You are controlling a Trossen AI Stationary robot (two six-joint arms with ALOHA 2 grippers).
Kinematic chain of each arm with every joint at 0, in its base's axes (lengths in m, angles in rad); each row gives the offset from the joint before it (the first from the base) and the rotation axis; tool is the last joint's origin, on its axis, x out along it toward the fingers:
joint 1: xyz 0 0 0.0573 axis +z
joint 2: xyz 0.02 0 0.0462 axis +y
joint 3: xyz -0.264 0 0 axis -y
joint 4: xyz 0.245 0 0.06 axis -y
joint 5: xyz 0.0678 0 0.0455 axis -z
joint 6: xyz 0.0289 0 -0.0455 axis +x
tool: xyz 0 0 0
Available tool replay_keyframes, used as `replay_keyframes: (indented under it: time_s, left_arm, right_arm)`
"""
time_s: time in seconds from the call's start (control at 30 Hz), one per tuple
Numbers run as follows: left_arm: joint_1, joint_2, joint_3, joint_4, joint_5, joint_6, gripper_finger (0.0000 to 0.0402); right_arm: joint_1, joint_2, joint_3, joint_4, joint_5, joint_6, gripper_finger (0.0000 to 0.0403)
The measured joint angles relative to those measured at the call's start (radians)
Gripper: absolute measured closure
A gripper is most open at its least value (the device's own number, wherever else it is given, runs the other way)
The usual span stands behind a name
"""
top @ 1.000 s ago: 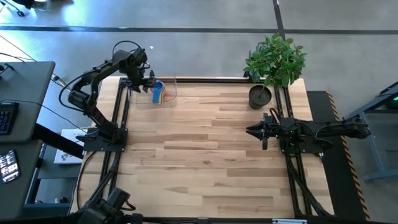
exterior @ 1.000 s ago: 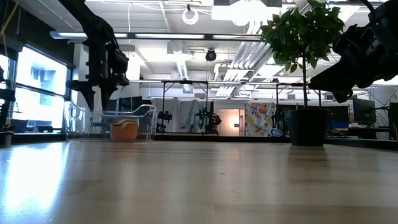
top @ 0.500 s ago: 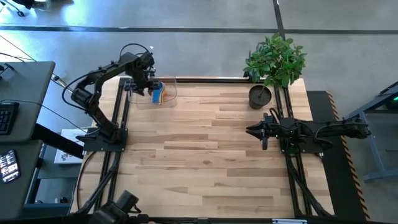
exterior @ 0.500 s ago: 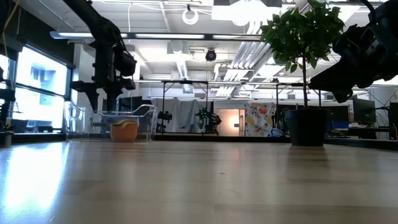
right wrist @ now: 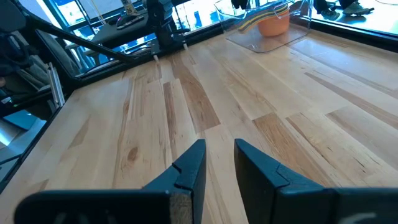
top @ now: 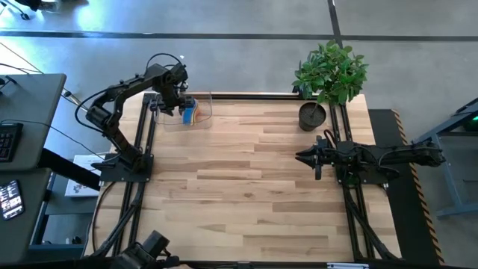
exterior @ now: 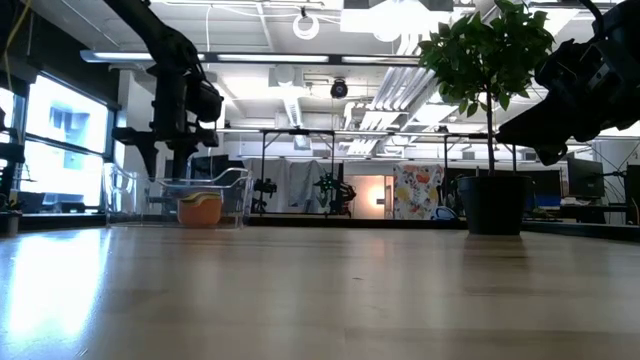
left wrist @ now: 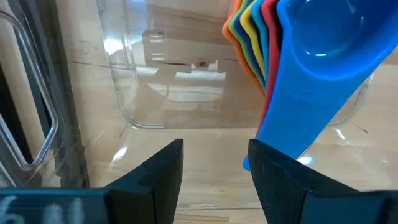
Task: Nest measuring cups in basket
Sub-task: Put the nested measuring cups into the transparent bin, then adjust the transparent bin
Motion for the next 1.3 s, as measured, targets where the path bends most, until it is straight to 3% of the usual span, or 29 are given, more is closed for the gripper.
replay_keyframes:
  time_s: [1.03,1.3]
  left_arm:
    - [-0.014,0.056,0.000,0.029,0.092,-0.008,0.0232]
    - [-0.023,-0.039,0.004,0.042,0.132,0.023,0.0232]
  right_arm:
    - [0.000,0.000,0.000,0.000,0.000,0.000,0.0327]
    - [0.000,0.000,0.000,0.000,0.000,0.000,0.0327]
